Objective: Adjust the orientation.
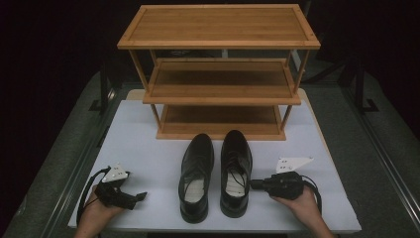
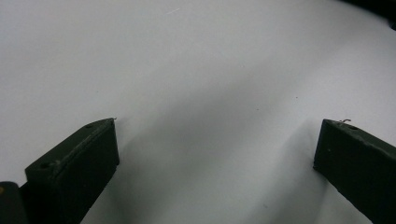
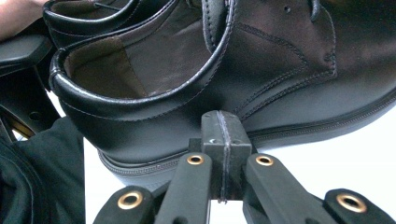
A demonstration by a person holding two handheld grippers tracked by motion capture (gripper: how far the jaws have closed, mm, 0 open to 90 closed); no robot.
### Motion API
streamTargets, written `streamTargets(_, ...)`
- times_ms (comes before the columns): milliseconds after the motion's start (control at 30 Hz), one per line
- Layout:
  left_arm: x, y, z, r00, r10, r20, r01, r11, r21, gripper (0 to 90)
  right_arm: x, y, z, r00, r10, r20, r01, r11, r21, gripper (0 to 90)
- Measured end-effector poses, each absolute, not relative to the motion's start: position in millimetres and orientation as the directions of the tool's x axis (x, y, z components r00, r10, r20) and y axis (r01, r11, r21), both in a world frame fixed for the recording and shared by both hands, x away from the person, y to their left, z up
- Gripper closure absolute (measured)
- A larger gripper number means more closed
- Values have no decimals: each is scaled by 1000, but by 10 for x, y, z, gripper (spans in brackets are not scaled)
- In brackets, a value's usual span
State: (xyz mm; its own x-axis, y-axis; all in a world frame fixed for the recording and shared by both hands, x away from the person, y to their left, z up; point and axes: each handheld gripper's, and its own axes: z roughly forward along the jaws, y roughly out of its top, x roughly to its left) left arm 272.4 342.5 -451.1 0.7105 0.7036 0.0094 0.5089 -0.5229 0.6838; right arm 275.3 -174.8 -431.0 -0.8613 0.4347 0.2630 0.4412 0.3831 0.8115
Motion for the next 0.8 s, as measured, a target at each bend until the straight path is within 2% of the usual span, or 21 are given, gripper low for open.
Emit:
streamTargets(133, 2723, 3424, -4511, 710, 704, 9, 509, -522, 685, 0, 2748, -1765, -4304, -859, 443, 255, 440, 386, 811, 887)
streamTargets(233, 2723, 3425, -4510, 710, 704, 8, 509, -520, 686, 0, 2748, -1781, -4296, -853, 457, 252, 443, 380, 812, 836)
streamTargets(367, 2725, 3429, -4504, 711, 703, 1, 511, -519, 685, 0, 2761, -1825, -4280, -831, 497, 250, 458, 356, 814, 686)
streamTargets(433, 2726, 3435, -4499, 707, 707, -4, 515, -511, 689, 0, 2764, -1847, -4274, -824, 508, 252, 463, 344, 817, 644)
streamTargets(600, 2741, 3409, -4478, 712, 702, -28, 515, -494, 701, 0, 2775, -1887, -4234, -802, 542, 251, 473, 321, 820, 444)
streamTargets(733, 2752, 3307, -4397, 726, 687, -23, 492, -495, 716, 0, 2776, -1889, -4172, -793, 561, 236, 469, 316, 825, 372)
streamTargets(800, 2768, 3237, -4331, 739, 673, -24, 477, -497, 725, 0, 2780, -1884, -4136, -790, 567, 233, 468, 313, 826, 366)
